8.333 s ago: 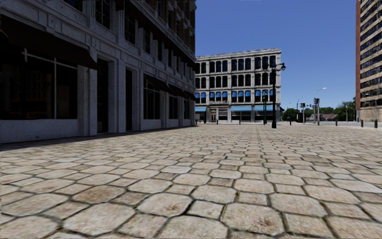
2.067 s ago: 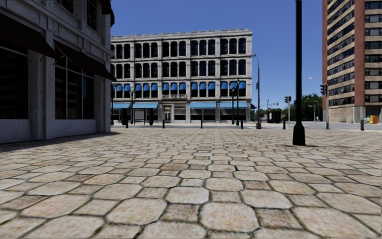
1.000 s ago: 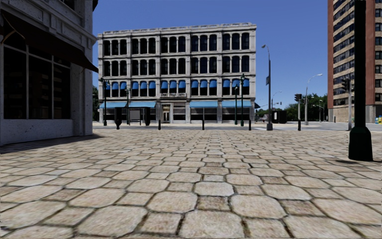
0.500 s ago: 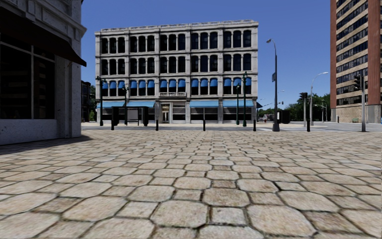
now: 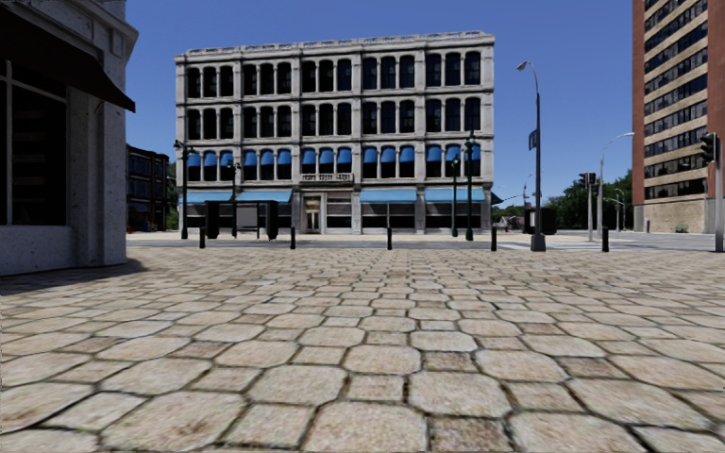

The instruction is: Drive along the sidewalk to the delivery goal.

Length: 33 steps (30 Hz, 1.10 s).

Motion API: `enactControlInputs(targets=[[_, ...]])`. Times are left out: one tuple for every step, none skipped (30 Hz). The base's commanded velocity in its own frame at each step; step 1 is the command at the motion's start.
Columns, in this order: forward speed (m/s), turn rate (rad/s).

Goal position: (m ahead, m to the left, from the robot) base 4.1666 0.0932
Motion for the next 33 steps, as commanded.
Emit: enactControlInputs(targets=[[2.00, 0.00], [2.00, 0.00], [2.00, 0.00], [2.00, 0.00], [2.00, 0.00], [2.00, 0.00], [2.00, 0.00], [2.00, 0.00], [2.00, 0.00], [2.00, 0.00], [2.00, 0.00], [2.00, 0.00], [2.00, 0.00], [2.00, 0.00], [2.00, 0.00], [2.00, 0.00], [2.00, 0.00], [2.00, 0.00], [2.00, 0.00], [2.00, 0.00], [2.00, 0.00], [2.00, 0.00], [2.00, 0.00], [2.00, 0.00], [2.00, 0.00], [2.00, 0.00], [2.00, 0.00], [2.00, 0.00], [2.00, 0.00], [2.00, 0.00], [2.00, 0.00], [2.00, 0.00], [2.00, 0.00]])
